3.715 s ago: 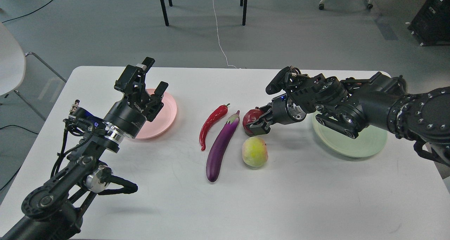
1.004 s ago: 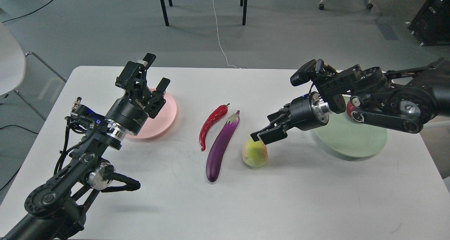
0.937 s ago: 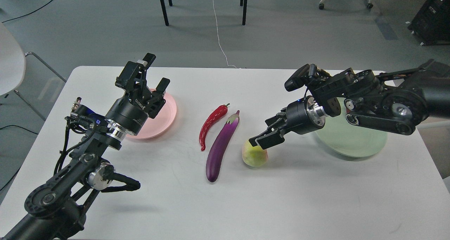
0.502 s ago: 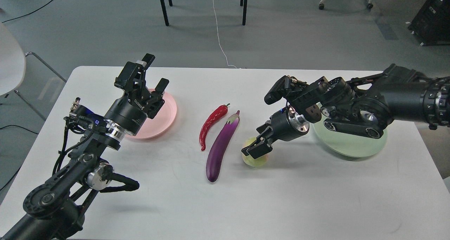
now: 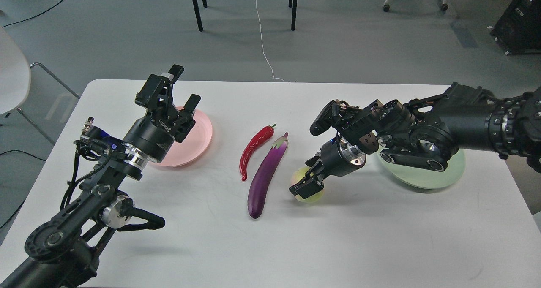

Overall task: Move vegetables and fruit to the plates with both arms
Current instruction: 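Move the right gripper to the yellow-green fruit and grasp it, then carry the yellow-green fruit onto the green plate and release it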

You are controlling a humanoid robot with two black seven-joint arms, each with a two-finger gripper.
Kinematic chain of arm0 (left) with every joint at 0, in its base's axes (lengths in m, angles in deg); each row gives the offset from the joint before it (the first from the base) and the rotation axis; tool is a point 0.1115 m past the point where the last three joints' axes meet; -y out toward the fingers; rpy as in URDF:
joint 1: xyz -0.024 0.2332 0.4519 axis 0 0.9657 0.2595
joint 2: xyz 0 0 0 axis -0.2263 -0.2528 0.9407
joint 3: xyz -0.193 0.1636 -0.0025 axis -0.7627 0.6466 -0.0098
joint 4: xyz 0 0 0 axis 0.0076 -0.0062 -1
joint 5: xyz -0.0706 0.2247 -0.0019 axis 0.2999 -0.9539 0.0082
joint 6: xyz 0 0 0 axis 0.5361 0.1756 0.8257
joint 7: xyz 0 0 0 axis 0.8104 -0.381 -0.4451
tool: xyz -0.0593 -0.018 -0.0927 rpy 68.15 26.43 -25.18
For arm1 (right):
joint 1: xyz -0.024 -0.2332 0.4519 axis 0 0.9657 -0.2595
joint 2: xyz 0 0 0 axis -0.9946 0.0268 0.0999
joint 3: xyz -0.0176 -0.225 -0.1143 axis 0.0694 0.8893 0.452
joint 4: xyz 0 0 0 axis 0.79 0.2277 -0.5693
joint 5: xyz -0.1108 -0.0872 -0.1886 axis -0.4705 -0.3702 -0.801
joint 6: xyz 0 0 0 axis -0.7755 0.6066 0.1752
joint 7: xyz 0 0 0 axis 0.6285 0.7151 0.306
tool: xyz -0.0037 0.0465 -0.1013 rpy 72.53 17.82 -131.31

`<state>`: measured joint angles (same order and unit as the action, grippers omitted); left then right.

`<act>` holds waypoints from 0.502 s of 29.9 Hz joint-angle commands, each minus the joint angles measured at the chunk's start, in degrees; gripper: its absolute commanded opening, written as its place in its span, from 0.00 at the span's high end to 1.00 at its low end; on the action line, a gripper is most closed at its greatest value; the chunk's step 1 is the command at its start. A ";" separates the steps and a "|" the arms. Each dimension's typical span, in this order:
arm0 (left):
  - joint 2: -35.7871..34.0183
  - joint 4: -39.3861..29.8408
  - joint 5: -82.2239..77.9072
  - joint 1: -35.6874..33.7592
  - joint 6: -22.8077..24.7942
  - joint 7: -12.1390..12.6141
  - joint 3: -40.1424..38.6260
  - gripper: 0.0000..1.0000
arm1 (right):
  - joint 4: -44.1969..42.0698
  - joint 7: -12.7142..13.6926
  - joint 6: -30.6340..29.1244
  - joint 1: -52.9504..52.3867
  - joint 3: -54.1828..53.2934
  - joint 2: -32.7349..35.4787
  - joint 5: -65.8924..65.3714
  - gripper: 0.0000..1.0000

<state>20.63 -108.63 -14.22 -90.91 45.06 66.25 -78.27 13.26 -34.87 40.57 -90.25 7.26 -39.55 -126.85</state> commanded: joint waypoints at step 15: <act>-0.36 -0.09 0.00 0.02 0.10 -0.02 0.09 0.02 | -0.46 0.00 0.79 -5.33 -0.32 4.93 0.26 0.51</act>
<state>20.09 -108.73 -14.21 -91.06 45.15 66.25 -78.24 13.02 -34.85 40.84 -93.43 8.15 -37.43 -126.65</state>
